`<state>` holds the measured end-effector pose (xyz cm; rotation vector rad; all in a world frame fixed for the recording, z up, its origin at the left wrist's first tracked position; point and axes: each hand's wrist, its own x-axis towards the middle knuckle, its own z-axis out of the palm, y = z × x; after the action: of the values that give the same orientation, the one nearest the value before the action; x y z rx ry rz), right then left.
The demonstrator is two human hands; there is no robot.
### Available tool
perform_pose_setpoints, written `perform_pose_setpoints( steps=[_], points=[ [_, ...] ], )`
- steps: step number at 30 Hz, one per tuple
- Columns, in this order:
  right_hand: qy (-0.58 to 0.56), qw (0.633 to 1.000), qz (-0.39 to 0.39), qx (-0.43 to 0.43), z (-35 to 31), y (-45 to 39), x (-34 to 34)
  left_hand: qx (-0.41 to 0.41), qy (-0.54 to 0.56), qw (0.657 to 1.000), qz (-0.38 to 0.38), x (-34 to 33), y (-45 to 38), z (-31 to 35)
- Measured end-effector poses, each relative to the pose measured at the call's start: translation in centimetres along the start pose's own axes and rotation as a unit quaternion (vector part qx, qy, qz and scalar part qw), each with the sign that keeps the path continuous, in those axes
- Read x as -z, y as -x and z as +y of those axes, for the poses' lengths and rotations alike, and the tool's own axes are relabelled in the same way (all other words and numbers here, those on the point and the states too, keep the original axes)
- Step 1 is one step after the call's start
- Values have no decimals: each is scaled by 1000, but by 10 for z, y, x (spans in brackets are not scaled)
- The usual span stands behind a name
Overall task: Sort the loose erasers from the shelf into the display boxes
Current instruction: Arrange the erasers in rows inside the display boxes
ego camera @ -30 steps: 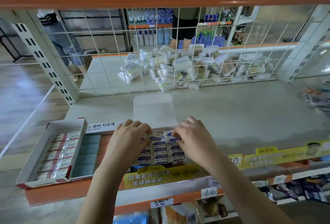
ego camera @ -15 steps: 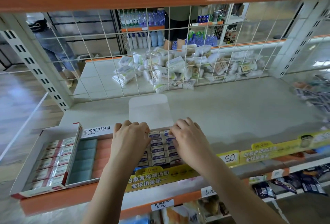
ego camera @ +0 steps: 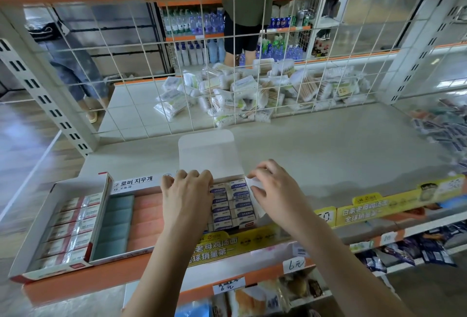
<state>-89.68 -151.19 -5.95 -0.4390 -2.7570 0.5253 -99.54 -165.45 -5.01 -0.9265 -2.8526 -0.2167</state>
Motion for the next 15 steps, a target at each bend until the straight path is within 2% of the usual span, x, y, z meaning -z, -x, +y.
perform_pose_setpoints(
  steps=[10,15],
  points=[
    [-5,1000,1,5,6,-1,1,-24,-10,1000,-11,-6,-1,16],
    [-24,1000,-4,-6,19,-5,17,-75,5,997,-10,17,-15,25]
  ],
)
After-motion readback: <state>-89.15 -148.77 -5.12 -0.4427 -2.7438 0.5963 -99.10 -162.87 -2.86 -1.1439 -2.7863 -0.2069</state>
